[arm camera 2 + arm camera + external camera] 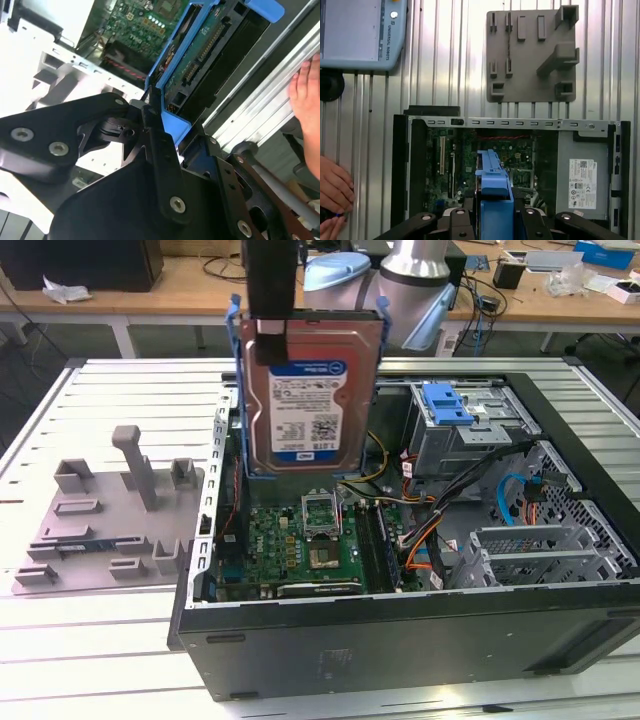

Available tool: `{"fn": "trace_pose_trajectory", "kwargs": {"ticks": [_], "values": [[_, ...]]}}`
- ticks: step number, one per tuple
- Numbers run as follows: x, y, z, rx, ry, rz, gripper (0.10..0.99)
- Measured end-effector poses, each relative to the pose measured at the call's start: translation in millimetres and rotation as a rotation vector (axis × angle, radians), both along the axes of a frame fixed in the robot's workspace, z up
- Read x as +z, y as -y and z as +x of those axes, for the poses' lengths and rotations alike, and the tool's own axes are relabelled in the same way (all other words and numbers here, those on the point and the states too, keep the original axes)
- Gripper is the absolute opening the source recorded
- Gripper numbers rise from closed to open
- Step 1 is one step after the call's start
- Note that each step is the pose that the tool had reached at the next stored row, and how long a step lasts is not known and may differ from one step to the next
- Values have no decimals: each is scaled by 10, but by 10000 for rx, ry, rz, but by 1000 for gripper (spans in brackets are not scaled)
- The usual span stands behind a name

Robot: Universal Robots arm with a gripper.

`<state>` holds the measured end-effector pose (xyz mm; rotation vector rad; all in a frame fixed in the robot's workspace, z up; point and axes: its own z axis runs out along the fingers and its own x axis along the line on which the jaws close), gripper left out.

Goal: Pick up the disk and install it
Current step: 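Pick up the disk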

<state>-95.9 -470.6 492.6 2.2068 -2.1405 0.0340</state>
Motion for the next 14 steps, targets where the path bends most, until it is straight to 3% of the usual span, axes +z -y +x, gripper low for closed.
{"fn": "trace_pose_trajectory", "kwargs": {"ticks": [6,8,14], "values": [[0,119,207,-2,-4,0,369],[0,195,346,-2,-7,0,369],[0,344,632,-1,-11,0,369]]}}
